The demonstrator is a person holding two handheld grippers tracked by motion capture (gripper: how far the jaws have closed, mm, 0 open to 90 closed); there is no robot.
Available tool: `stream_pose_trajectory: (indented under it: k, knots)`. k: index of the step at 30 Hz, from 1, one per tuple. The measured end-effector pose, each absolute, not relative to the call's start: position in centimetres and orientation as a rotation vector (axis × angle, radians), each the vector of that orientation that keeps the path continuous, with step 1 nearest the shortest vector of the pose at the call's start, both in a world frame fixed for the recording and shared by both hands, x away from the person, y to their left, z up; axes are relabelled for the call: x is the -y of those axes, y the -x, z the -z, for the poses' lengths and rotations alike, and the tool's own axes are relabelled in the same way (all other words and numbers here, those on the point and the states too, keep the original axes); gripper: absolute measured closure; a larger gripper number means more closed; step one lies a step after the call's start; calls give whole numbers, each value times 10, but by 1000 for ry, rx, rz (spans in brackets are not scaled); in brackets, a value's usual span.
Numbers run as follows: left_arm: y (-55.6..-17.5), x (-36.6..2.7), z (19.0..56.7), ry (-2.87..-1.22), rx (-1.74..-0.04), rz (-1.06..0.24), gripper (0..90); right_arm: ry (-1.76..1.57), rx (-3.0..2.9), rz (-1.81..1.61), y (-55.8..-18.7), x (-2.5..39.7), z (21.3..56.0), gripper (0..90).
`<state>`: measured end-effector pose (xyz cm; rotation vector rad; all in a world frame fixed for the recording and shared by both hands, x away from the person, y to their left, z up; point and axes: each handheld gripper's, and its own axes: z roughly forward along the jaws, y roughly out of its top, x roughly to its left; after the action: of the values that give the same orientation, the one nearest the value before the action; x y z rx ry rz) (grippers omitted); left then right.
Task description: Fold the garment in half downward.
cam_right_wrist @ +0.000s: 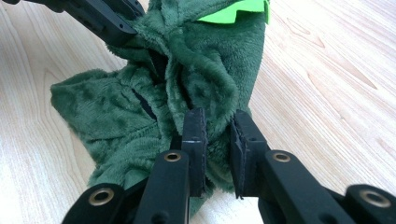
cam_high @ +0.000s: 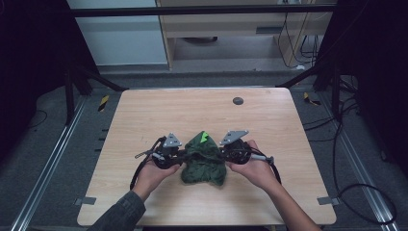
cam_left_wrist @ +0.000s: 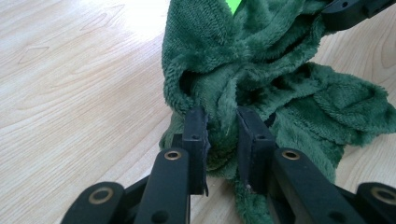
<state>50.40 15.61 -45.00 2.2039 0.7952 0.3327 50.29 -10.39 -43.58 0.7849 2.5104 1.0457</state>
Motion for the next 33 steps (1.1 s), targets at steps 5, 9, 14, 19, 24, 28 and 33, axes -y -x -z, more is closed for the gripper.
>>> stream_pose_trajectory:
  k: [5, 9, 14, 19, 24, 28, 33]
  knots:
    - [-500, -157, 451, -2201, -788, -333, 747, -786, -2513, -1050, -499, 106, 438, 772]
    - [-494, -157, 455, -2205, -779, -340, 741, -784, -2523, -1058, -492, 107, 442, 771]
    - [-488, -158, 458, -2195, -774, -338, 728, -783, -2526, -1064, -485, 109, 446, 767]
    - [-485, -159, 459, -2185, -778, -335, 727, -786, -2529, -1066, -482, 110, 449, 766]
    - [-483, -161, 460, -2173, -786, -329, 721, -789, -2534, -1068, -479, 110, 451, 762]
    - [-478, -166, 460, -2154, -793, -328, 711, -783, -2542, -1068, -475, 112, 453, 761]
    - [-474, -169, 460, -2153, -795, -346, 685, -785, -2540, -1070, -474, 114, 454, 760]
